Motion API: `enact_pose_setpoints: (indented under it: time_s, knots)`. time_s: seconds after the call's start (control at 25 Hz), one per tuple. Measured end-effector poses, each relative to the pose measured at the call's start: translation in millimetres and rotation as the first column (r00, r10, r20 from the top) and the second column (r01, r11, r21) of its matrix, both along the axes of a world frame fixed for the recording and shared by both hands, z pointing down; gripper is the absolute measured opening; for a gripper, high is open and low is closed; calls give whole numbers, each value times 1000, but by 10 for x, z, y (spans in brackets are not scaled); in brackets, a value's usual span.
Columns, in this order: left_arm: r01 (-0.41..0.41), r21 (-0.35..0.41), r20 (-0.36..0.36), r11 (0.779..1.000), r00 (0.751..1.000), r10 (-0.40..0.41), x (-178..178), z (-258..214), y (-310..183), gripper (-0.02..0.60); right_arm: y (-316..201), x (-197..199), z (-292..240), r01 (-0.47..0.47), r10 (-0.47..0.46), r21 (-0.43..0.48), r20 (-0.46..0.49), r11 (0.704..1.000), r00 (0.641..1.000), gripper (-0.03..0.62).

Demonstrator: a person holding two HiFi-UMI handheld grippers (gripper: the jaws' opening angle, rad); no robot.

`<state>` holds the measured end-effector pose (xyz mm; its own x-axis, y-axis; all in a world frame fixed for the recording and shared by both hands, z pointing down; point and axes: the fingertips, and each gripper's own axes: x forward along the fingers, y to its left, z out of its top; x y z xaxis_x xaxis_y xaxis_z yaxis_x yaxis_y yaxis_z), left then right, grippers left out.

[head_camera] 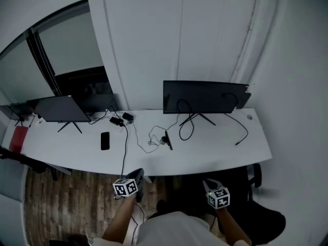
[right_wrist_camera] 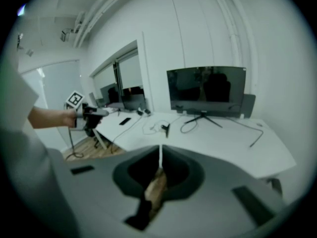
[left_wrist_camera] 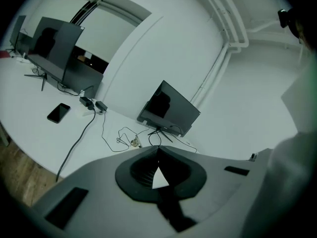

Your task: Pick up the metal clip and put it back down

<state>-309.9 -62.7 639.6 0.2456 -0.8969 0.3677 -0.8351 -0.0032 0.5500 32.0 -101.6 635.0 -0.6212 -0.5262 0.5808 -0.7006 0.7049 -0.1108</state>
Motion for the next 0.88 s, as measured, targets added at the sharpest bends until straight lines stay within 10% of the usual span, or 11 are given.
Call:
enact_pose_setpoints:
  time_s: [0.88]
  knots:
    - [-1, 96, 187, 995, 982, -17, 1140, -381, 1756, 32, 1081, 809, -236, 105, -111, 58, 116, 993, 987, 35]
